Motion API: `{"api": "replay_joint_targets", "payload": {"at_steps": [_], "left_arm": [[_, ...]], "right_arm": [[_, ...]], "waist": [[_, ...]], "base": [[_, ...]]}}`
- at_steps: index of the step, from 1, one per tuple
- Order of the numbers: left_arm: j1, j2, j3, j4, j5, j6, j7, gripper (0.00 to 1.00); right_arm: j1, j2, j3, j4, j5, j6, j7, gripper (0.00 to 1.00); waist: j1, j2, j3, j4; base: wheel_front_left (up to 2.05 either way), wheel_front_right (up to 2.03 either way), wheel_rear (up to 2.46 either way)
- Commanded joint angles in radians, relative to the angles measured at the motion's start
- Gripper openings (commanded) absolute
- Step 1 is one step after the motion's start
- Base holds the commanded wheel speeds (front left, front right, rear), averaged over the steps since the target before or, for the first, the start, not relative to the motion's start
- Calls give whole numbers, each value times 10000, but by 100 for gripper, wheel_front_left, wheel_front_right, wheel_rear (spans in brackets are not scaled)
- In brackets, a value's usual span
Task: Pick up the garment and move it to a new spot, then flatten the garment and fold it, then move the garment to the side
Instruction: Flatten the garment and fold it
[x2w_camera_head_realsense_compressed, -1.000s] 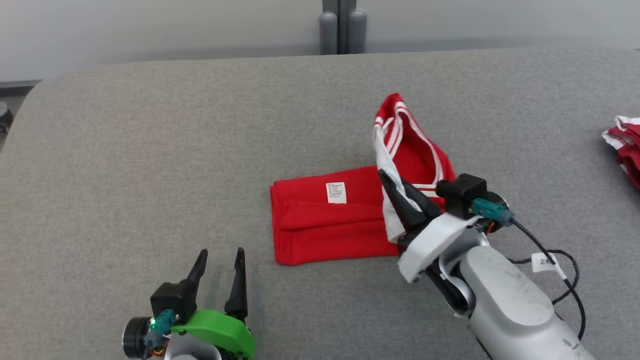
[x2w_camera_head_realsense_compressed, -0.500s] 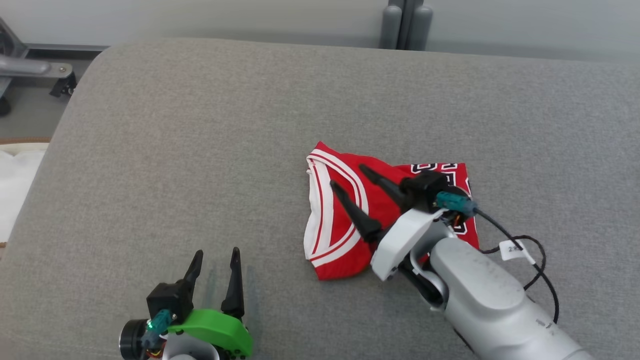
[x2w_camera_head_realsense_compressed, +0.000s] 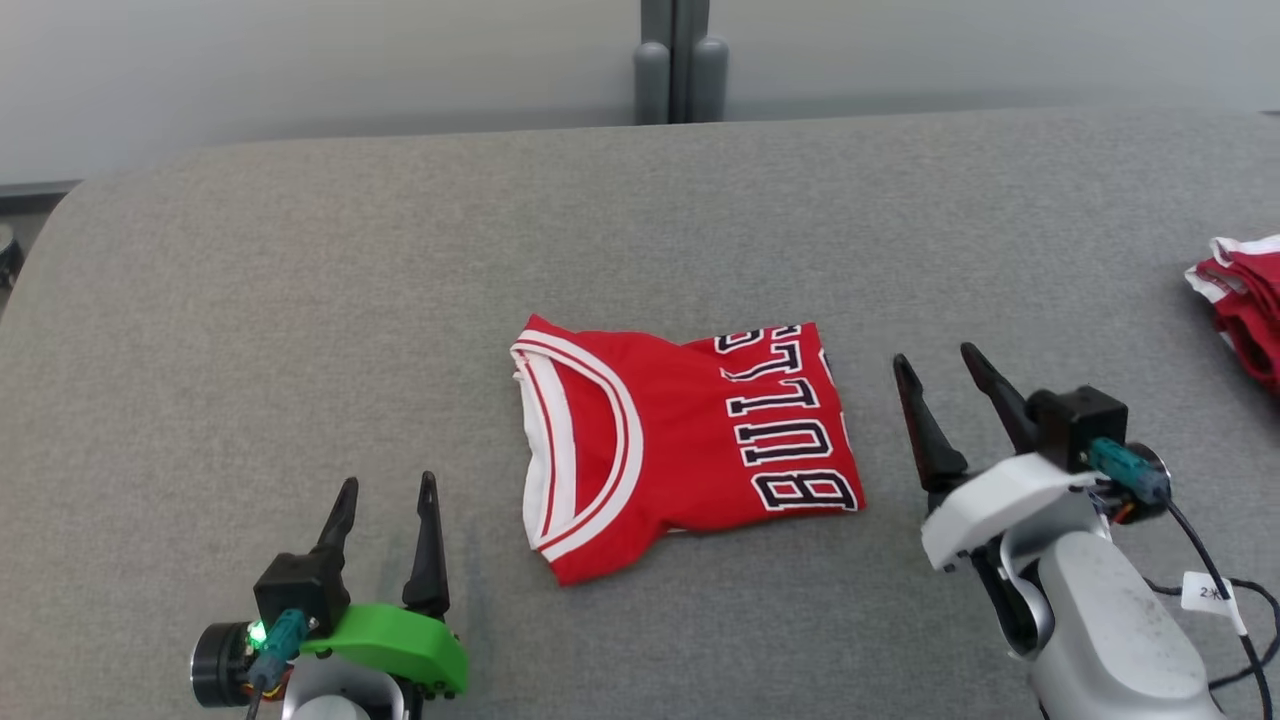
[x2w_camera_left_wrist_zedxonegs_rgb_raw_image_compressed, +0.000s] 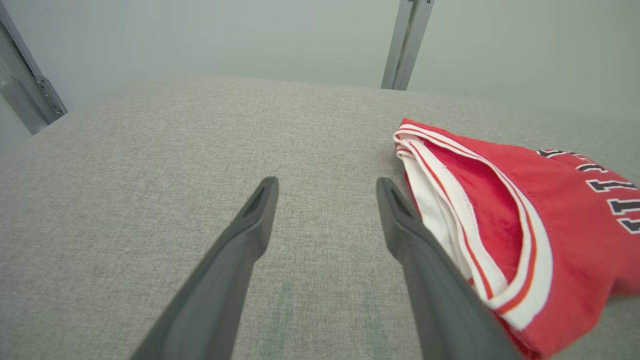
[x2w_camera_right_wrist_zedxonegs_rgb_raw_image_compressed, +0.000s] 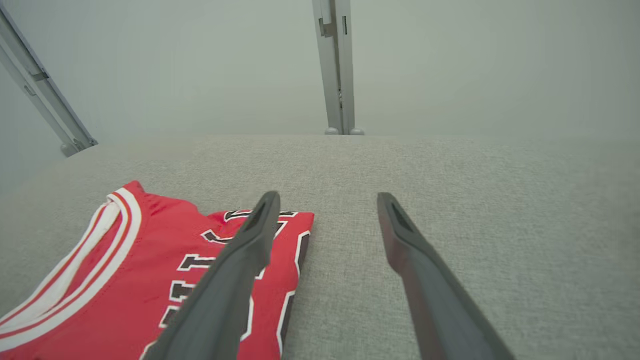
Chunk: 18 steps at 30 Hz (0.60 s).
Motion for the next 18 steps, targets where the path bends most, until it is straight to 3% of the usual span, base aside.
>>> {"api": "replay_joint_targets", "payload": {"at_steps": [1,7,18], "left_arm": [[54,46,104,-82,173,-29,2,100],[470,46,303,-141,391,-84,2,100],[1451,48,210,-429,246,75,2,100]], "right_arm": [[329,33,-229,-86,-176,-10,-37,100],[1232,142,-912,-243,-482,-10,-38,100],[2298,192,-1086,-160,-254,-10,-41,100]], "waist": [[0,0,-294,-425],[0,0,-613,-714],[0,0,-1120,-732]], "base": [[0,0,0],[0,0,0],[0,0,0]]}}
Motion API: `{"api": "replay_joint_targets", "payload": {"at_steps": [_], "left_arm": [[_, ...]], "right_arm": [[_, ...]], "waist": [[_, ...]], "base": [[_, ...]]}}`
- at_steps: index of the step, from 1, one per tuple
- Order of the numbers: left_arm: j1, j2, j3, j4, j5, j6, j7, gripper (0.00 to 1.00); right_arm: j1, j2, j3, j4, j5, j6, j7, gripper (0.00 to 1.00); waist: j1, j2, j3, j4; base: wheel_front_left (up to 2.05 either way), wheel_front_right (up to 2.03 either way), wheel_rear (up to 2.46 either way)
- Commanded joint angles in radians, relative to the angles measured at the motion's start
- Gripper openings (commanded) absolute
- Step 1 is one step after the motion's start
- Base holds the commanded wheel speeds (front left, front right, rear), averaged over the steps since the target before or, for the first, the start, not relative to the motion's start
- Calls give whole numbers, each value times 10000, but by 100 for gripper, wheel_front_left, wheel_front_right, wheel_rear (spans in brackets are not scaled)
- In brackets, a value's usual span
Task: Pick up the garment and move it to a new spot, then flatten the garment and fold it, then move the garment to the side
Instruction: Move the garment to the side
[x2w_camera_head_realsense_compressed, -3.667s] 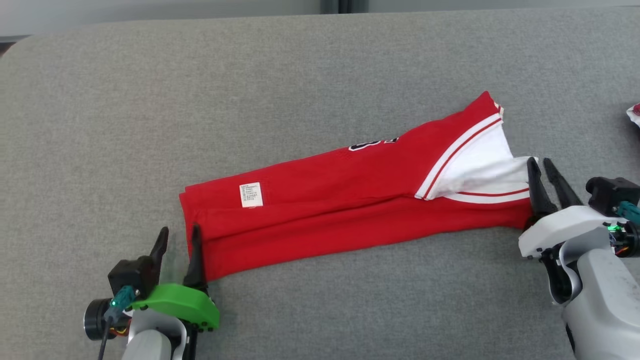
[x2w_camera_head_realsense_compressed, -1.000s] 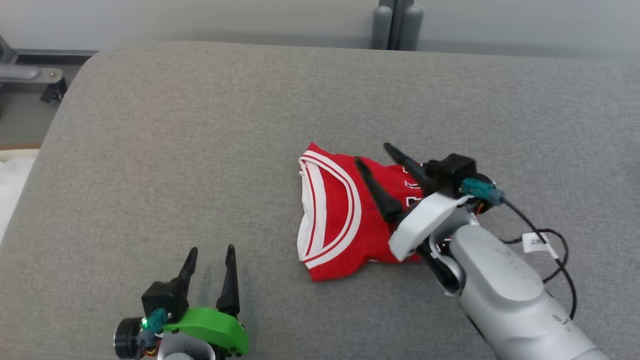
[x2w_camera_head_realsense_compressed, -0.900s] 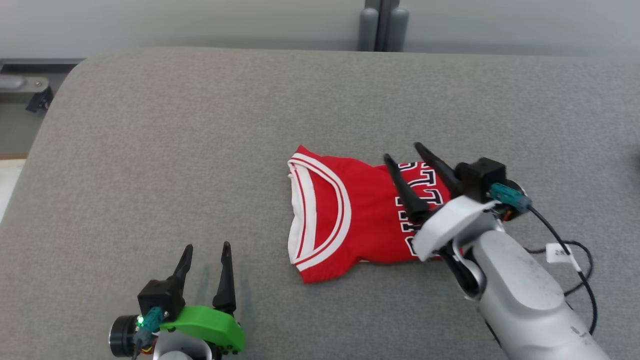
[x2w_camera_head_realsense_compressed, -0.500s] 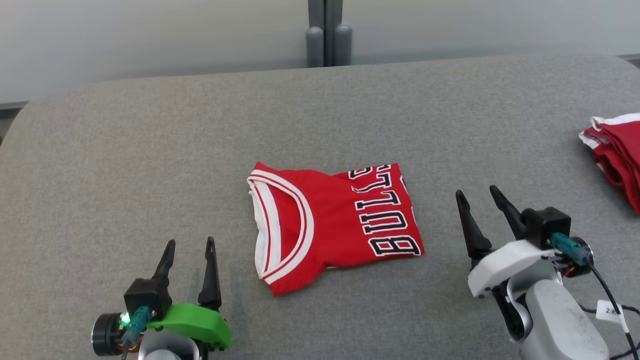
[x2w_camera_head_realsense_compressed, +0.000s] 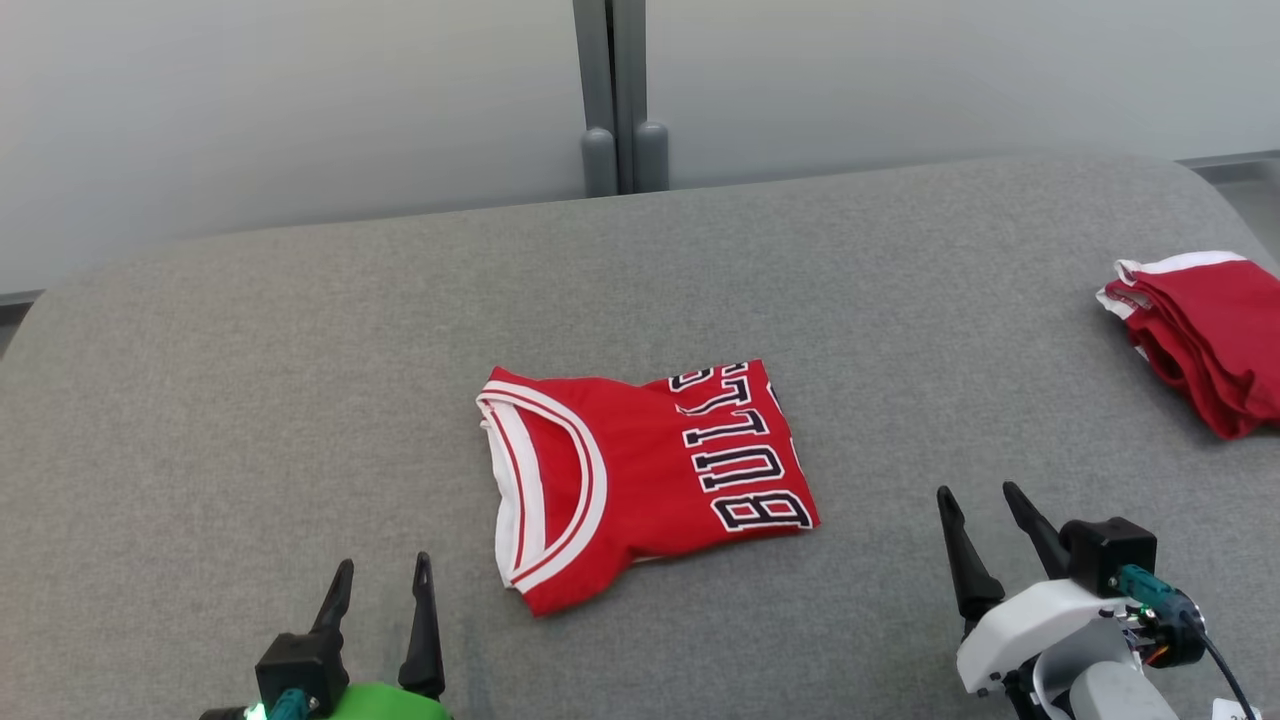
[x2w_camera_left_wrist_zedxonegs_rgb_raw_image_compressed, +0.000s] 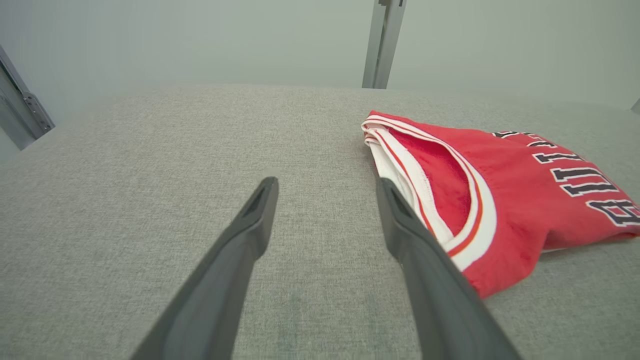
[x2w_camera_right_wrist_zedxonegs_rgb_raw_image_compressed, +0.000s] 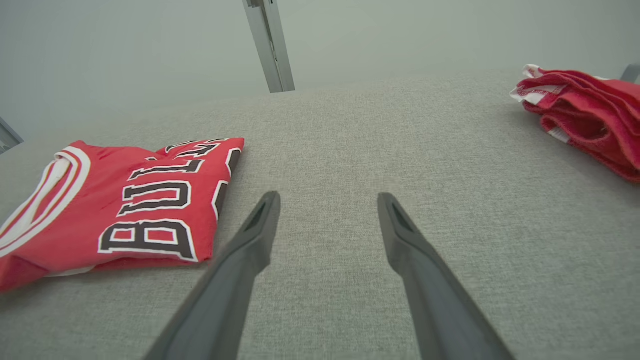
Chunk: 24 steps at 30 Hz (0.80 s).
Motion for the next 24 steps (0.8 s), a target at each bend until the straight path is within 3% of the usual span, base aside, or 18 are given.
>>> {"api": "replay_joint_targets", "payload": {"at_steps": [1,10,18,24], "left_arm": [[191,48,-10,-42,-62,32,2,100],[3,46,-165,-15,34,-55,2,100],[-764,49,-571,-33,-232,-92,2,100],[-1001,48,-795,87,-292,-152,2,100]], "right_arm": [[183,-22,1,25,33,-10,-41,100],[-52,-20,280,266,-44,-10,-43,100],[-2052,-25,1053,940,-148,-10,-42,100],[-3294,-37,1371,2354,-45,-10,-31,100]], "waist": [[0,0,-62,32],[0,0,189,334],[0,0,1181,1206],[0,0,1615,1925]], "base": [[0,0,0],[0,0,0],[0,0,0],[0,0,0]]}}
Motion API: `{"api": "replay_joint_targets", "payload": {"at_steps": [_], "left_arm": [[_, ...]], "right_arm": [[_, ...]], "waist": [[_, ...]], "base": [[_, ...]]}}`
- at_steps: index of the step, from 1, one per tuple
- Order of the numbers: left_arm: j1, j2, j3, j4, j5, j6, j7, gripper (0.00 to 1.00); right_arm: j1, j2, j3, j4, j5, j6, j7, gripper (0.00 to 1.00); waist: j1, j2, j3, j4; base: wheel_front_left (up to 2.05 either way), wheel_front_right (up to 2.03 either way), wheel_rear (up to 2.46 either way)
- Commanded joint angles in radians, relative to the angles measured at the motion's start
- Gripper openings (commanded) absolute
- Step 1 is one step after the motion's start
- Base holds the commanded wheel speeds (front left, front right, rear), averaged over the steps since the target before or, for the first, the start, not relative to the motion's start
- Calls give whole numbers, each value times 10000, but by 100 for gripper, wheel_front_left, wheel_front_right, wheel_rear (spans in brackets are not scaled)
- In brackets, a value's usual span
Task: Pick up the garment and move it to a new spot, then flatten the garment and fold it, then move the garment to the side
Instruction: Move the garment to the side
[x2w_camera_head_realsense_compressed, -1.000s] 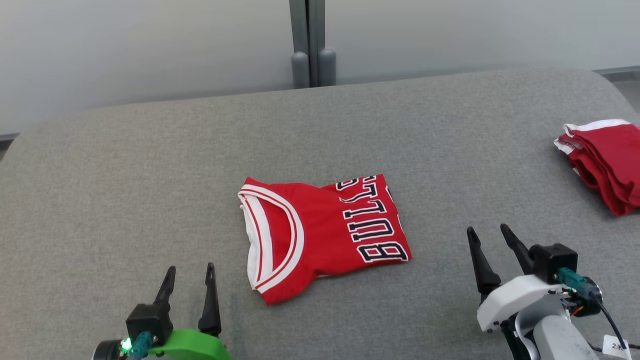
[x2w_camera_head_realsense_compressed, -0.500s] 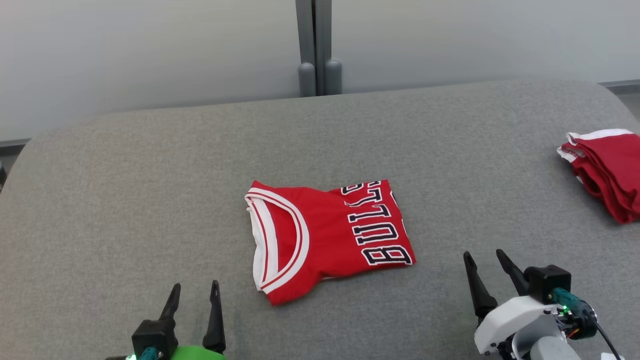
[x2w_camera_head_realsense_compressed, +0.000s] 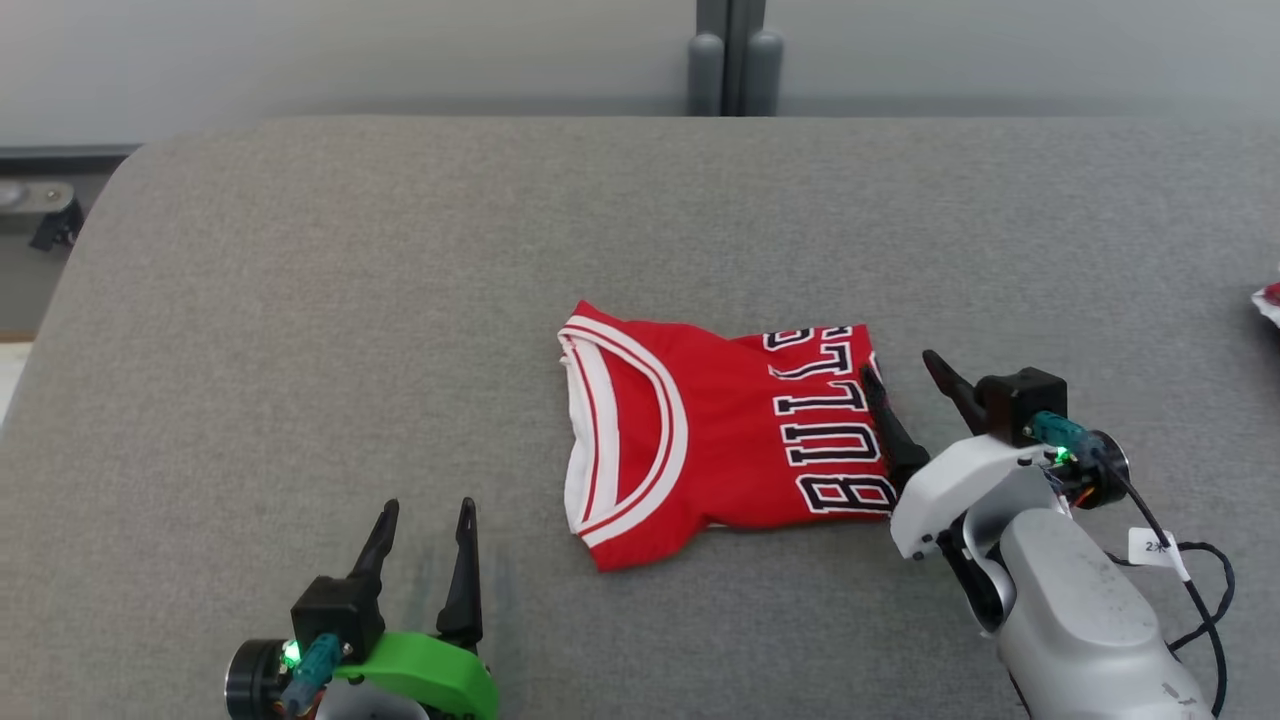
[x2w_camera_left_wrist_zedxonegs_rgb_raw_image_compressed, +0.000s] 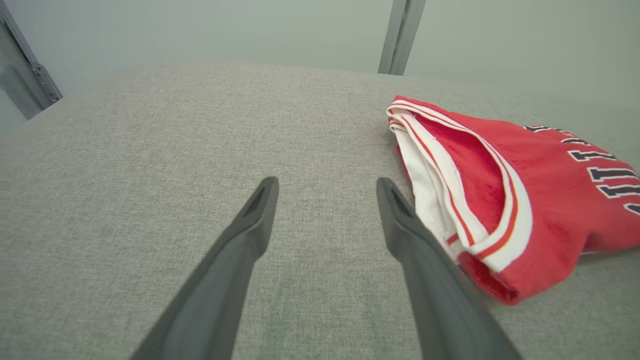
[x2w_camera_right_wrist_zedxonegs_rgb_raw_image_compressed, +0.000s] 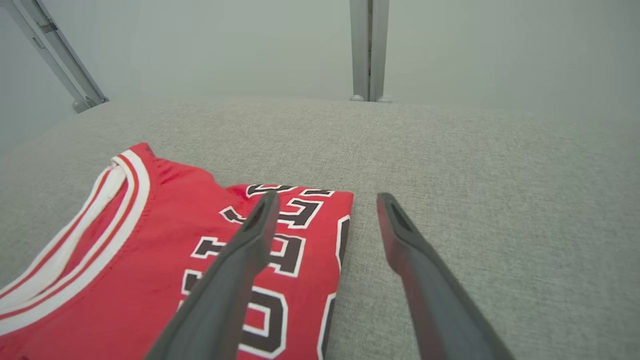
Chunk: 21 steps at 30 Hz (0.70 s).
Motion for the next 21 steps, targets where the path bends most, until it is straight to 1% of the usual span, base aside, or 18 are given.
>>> {"api": "replay_joint_targets", "payload": {"at_steps": [1,4,5,6,7,8,9,12,14,16,18,21], "left_arm": [[-164,45,-3,10,-43,16,2,100],[-219,45,-15,-3,-13,1,2,100],[-226,45,-6,3,-24,18,2,100],[-235,45,-3,7,-27,25,2,100],[-239,45,11,13,-30,40,2,100],[-214,46,51,19,-33,60,2,100],[-175,46,86,9,-17,72,2,100],[-58,45,179,-22,82,22,2,100],[9,45,260,-64,147,10,2,100],[94,45,314,-114,194,-22,2,100],[146,43,323,-157,251,-63,2,100],[106,46,275,-223,287,-103,2,100]], "right_arm": [[-197,-62,0,481,-74,-10,-19,100],[-471,-63,12,1610,-123,-10,22,100],[-499,-59,119,2104,-74,-10,196,99],[-548,-59,166,2393,93,-10,241,86],[-603,-63,266,2791,161,-10,322,26],[-571,-49,359,3029,195,-10,317,11],[-549,-40,381,3269,270,-12,291,0],[-591,-79,333,3605,413,-25,179,0],[-586,-121,232,3670,467,-33,88,0],[-531,-160,105,3625,483,-53,83,0],[-473,-166,-84,3276,386,-53,65,0],[-313,-109,-279,2860,208,-50,45,0]], "waist": [[0,0,525,667],[0,0,638,850],[0,0,650,877],[0,0,661,889],[0,0,662,881],[0,0,643,836],[0,0,618,747],[0,0,481,313],[0,0,346,-110],[0,0,191,-654],[0,0,41,-1272],[0,0,-86,-2329]], "base": [[0,0,0],[0,0,0],[0,0,0],[0,0,0],[0,0,0],[0,0,0],[0,0,0],[0,0,0],[0,0,0],[0,0,0],[0,0,0],[0,0,0]]}}
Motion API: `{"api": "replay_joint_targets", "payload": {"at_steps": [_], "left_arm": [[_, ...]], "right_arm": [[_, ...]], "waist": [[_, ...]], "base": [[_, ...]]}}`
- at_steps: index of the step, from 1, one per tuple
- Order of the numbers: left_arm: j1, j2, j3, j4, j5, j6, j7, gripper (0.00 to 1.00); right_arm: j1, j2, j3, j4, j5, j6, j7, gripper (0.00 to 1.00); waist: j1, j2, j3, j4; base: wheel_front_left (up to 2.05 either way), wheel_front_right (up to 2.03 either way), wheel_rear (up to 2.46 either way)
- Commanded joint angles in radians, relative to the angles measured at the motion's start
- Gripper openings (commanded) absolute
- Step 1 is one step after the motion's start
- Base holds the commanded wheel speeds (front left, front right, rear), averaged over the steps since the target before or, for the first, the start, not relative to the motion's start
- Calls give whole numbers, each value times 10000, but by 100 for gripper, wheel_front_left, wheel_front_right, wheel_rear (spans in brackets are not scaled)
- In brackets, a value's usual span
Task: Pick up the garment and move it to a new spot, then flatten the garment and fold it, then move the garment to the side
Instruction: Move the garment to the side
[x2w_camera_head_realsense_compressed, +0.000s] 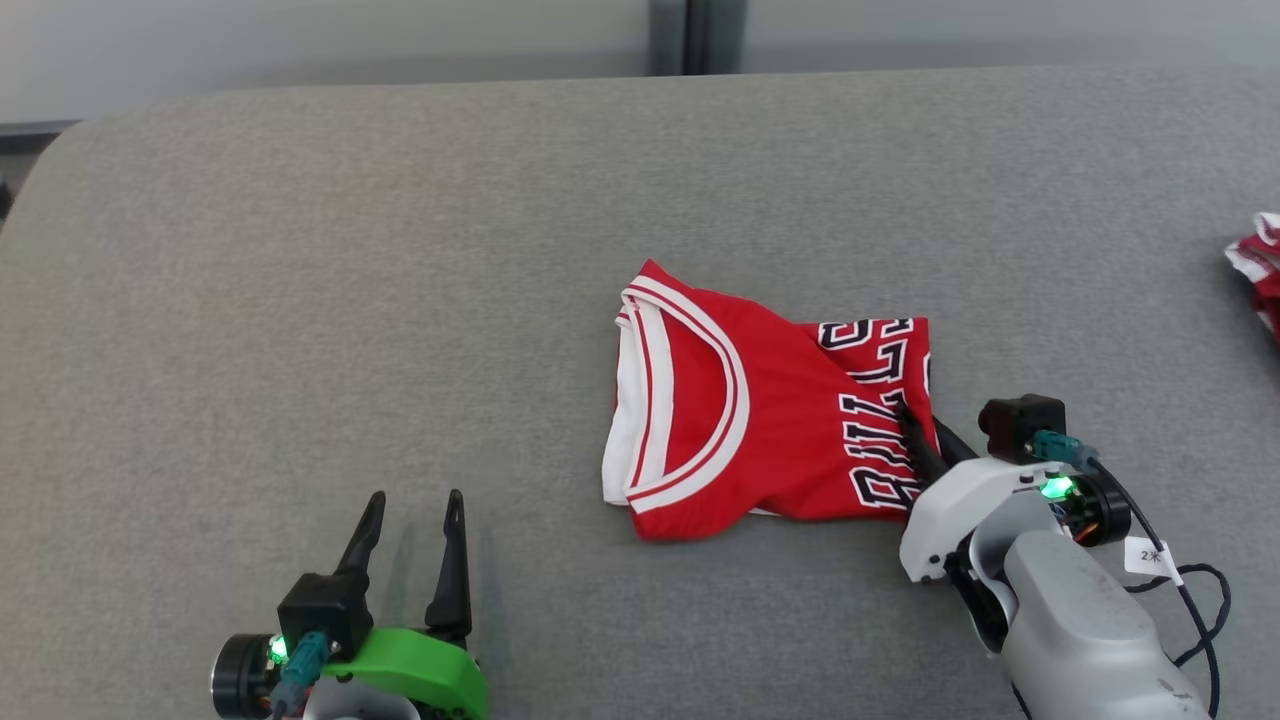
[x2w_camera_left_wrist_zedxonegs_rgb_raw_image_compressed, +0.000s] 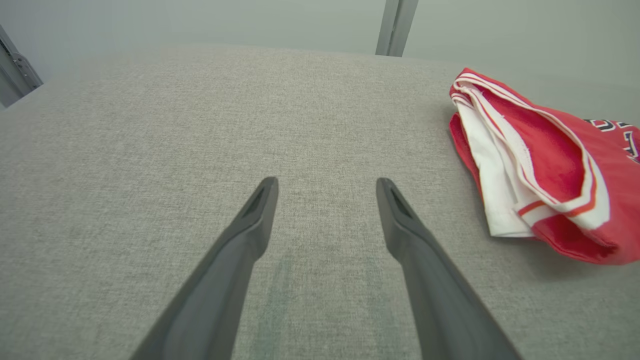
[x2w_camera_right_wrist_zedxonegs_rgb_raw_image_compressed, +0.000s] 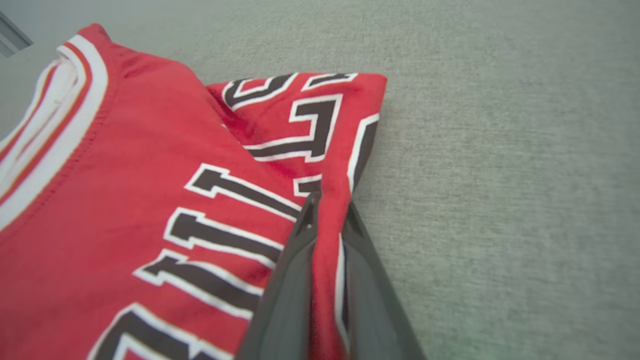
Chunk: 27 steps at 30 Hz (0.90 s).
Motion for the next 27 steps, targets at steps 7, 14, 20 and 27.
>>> {"api": "replay_joint_targets", "payload": {"at_steps": [7,14,20,27], "left_arm": [[-328,45,-340,-89,64,-114,2,100],[-430,49,-764,-43,98,-190,2,100],[-809,54,-1188,243,230,-420,3,100],[-1064,59,-1115,484,384,-562,3,100]], "right_arm": [[673,-134,-162,-414,-119,-75,66,0],[942,-109,-90,-720,156,-66,62,0],[1205,-100,-688,-1214,17,-65,58,0],[1113,-89,-677,-1761,46,-65,54,0]], "waist": [[0,0,-752,-4044],[0,0,-621,-5540],[0,0,-242,-5776],[0,0,77,-5782]], "base": [[0,0,0],[0,0,0],[0,0,0],[0,0,0]]}}
